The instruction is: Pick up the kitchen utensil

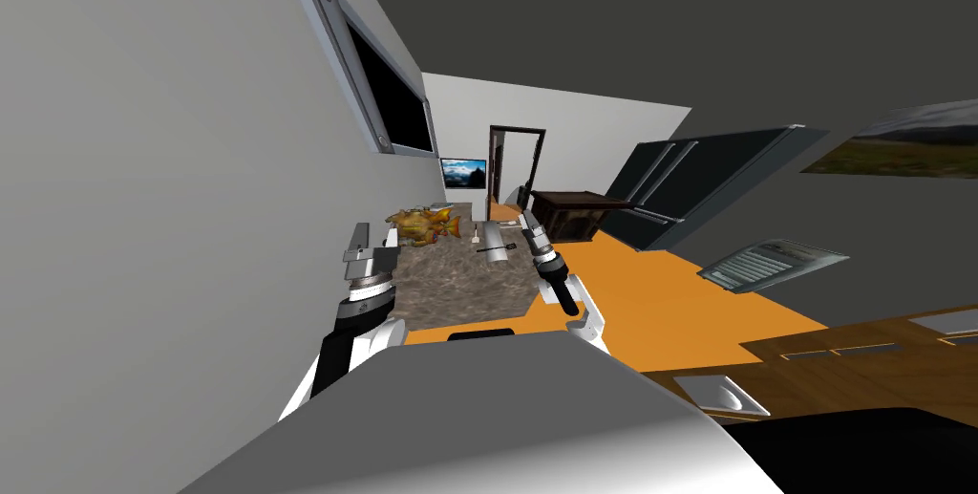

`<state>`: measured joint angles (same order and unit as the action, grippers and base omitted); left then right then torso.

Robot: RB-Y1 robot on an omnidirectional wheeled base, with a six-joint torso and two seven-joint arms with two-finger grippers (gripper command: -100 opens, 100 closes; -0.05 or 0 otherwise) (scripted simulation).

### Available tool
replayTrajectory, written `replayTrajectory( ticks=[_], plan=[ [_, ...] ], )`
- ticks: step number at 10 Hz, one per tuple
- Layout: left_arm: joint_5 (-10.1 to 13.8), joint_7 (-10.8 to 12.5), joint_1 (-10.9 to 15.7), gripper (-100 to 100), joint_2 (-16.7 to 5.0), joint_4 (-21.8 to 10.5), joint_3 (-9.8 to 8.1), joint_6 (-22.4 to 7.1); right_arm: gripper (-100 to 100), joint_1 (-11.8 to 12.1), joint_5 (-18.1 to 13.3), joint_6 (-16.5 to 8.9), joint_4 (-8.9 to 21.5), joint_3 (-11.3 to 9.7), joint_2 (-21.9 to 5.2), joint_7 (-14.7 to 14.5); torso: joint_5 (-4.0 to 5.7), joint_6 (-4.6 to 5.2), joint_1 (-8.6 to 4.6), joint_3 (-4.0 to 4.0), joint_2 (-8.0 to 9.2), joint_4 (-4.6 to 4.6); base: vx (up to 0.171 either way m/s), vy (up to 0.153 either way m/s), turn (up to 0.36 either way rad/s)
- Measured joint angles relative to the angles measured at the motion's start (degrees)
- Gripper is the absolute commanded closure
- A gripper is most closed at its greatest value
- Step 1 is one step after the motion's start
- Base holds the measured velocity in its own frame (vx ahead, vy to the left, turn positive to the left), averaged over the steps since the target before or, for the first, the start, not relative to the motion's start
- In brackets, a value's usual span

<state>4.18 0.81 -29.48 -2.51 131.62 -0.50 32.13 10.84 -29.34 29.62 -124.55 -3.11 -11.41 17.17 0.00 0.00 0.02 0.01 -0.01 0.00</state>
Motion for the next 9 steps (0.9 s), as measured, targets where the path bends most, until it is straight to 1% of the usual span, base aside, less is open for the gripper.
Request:
replayTrajectory(
  ticks=[1,3,4,5,6,8,9],
  plan=[
    [0.0,0.0,0.0,0,0.0,0.0,0.0,0.0,-100,0.0,0.0,0.0,0.0,0.0,0.0,0.0,-0.01,0.01,0.02,-0.01,-0.02,-0.01,0.0,0.0,0.0],
    [0.0,0.0,0.0,0,0.0,0.0,0.0,0.0,-100,-2.5,-0.6,0.0,1.8,-1.0,-0.6,-0.1,0.0,0.0,-0.03,-0.01,-0.01,-0.01,-0.005,-0.01,-0.013],
    [0.0,0.0,0.0,0,0.0,0.0,0.0,0.0,-100,-3.7,-1.2,0.4,3.3,-1.8,-0.6,-0.5,0.0,0.0,-0.03,-0.01,-0.01,-0.01,-0.007,-0.009,-0.023],
    [0.0,0.0,0.0,0,0.0,0.0,0.0,0.0,-100,-5.4,-1.7,1.1,5.4,-2.4,-0.8,-0.9,0.01,0.0,-0.04,-0.02,-0.02,-0.01,0.0,0.0,0.0],
    [0.0,0.0,0.0,0,0.0,0.0,0.0,0.0,-100,-6.3,-1.9,1.3,6.1,-2.7,-1.1,-1.0,0.0,0.01,-0.01,-0.01,-0.02,-0.01,0.0,0.0,0.0],
    [0.0,0.0,0.0,0,0.0,0.0,0.0,0.0,-100,-6.9,-2.0,0.9,6.1,-2.8,-1.4,-0.7,0.0,0.01,0.0,-0.01,-0.02,-0.01,-0.002,-0.004,-0.001],
    [0.0,0.0,0.0,0,0.0,0.0,0.0,0.0,-100,-8.0,-2.4,1.2,7.3,-3.2,-1.6,-0.9,0.0,0.01,-0.03,-0.01,0.0,-0.01,-0.009,-0.011,-0.032]
  ],
)
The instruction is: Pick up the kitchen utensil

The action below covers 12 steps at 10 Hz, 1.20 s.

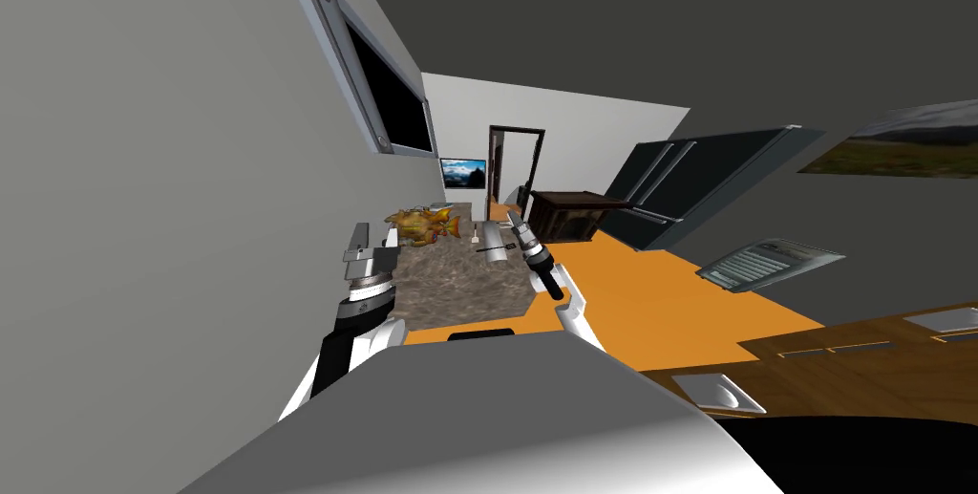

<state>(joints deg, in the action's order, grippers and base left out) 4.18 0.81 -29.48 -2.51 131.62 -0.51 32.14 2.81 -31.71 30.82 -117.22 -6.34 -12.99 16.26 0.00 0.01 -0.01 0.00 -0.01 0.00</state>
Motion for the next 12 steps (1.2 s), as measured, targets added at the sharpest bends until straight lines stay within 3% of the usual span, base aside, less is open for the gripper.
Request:
replayTrajectory(
  ticks=[9,12],
  plan=[
    [0.0,0.0,0.0,0,0.0,0.0,0.0,0.0,-100,-1.1,-0.4,0.0,0.8,-0.4,-0.3,0.0,0.0,0.01,-0.01,0.02,0.03,0.01,0.002,0.002,0.007],
    [0.0,0.0,0.0,0,0.0,0.0,0.0,0.0,-100,-5.6,-1.6,0.2,4.8,-2.8,-1.7,0.6,-0.03,0.0,0.13,-0.04,-0.06,-0.01,0.012,0.023,0.019]
  ],
)
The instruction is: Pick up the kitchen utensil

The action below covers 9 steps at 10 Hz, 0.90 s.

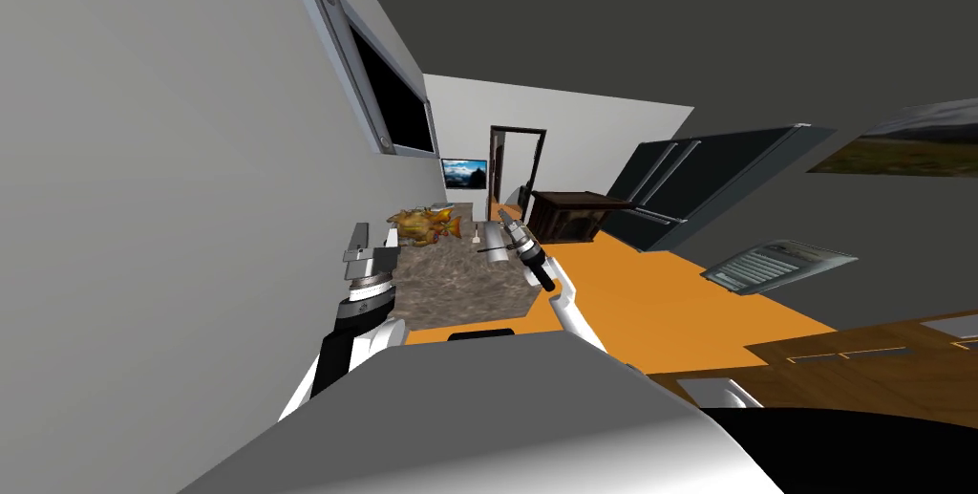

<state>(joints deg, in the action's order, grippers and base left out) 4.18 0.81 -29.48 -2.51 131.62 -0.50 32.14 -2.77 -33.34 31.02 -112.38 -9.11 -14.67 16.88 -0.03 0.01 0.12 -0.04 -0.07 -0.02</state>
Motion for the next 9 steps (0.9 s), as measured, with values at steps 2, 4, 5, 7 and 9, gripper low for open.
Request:
replayTrajectory(
  ticks=[2,4,5,7,9],
  plan=[
    [0.0,0.0,0.0,0,0.0,0.0,0.0,0.0,-100,-3.1,-0.8,0.5,3.2,-1.5,-0.7,0.2,0.01,0.01,-0.05,0.01,0.01,0.0,0.004,0.009,0.002],
    [0.0,0.0,0.0,0,0.0,0.0,0.0,0.0,-100,-3.2,-0.8,0.6,3.4,-1.6,-1.0,0.3,0.02,0.02,-0.12,0.05,0.08,0.02,-0.006,-0.007,-0.024],
    [0.0,0.0,0.0,0,0.0,0.0,0.0,0.0,-100,-3.2,-0.8,0.6,3.3,-1.6,-1.0,0.4,0.03,0.02,-0.13,0.05,0.09,0.02,0.0,0.0,0.0],
    [0.0,0.0,0.0,0,0.0,0.0,0.0,0.0,-100,-3.2,-0.8,0.6,3.3,-1.6,-1.0,0.4,0.01,0.0,-0.06,0.03,0.05,0.01,0.008,0.01,0.028],
    [0.0,0.0,0.0,0,0.0,0.0,0.0,0.0,-100,-3.2,-0.8,0.6,3.3,-1.6,-1.0,0.4,0.03,0.02,-0.13,0.05,0.08,0.02,-0.001,-0.001,-0.002]
  ],
)
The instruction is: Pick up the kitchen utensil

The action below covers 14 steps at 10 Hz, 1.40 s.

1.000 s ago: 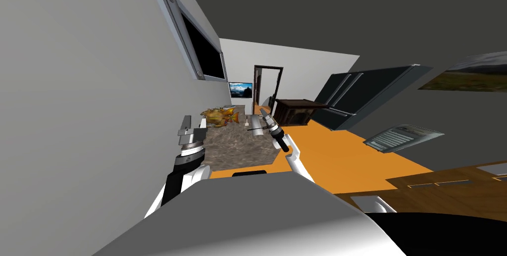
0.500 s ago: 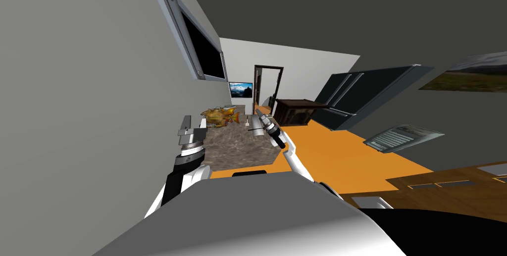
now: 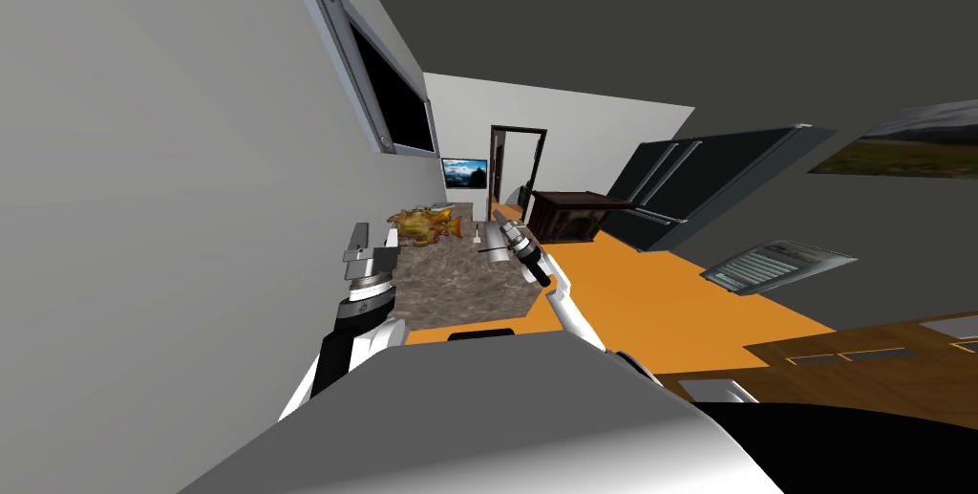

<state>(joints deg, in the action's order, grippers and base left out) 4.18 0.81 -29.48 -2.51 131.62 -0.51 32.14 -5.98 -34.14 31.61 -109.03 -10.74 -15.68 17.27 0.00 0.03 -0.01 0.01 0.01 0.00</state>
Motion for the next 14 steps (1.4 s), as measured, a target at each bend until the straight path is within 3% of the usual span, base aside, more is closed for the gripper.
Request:
replayTrajectory(
  ticks=[1,3,4,5,13,14],
  plan=[
    [0.0,0.0,0.0,0,0.0,0.0,0.0,0.0,-100,0.0,0.0,0.0,0.0,0.0,0.0,0.0,-0.01,-0.01,0.05,-0.01,-0.03,0.0,0.017,0.022,0.063],
    [0.0,0.0,0.0,0,0.0,0.0,0.0,0.0,-100,1.7,-0.6,-0.3,0.2,-2.6,-2.7,1.6,-0.02,-0.02,0.11,-0.04,-0.07,-0.02,0.028,0.037,0.104],
    [0.0,0.0,0.0,0,0.0,0.0,0.01,0.0,-100,3.8,-1.1,-1.0,-1.2,-4.5,-4.5,2.8,-0.04,-0.02,0.19,-0.06,-0.1,-0.03,0.015,0.02,0.057],
    [0.0,0.0,0.0,0,0.0,0.0,0.0,0.0,-100,4.1,-1.2,-1.1,-1.1,-5.0,-5.6,3.5,-0.03,-0.01,0.11,-0.05,-0.08,-0.02,0.01,0.013,0.038],
    [0.0,0.0,0.0,0,0.0,0.0,0.0,0.0,-100,3.8,-1.1,-0.8,-0.1,-5.1,-5.8,3.7,-0.01,-0.01,0.03,0.0,-0.01,0.0,-0.002,-0.003,-0.008],
    [0.0,0.0,0.0,0,0.0,0.0,0.0,0.0,-100,2.8,-2.1,-0.4,0.3,-5.2,-6.0,3.6,0.0,0.0,-0.01,0.0,0.0,0.0,-0.02,-0.026,-0.074]
  ],
)
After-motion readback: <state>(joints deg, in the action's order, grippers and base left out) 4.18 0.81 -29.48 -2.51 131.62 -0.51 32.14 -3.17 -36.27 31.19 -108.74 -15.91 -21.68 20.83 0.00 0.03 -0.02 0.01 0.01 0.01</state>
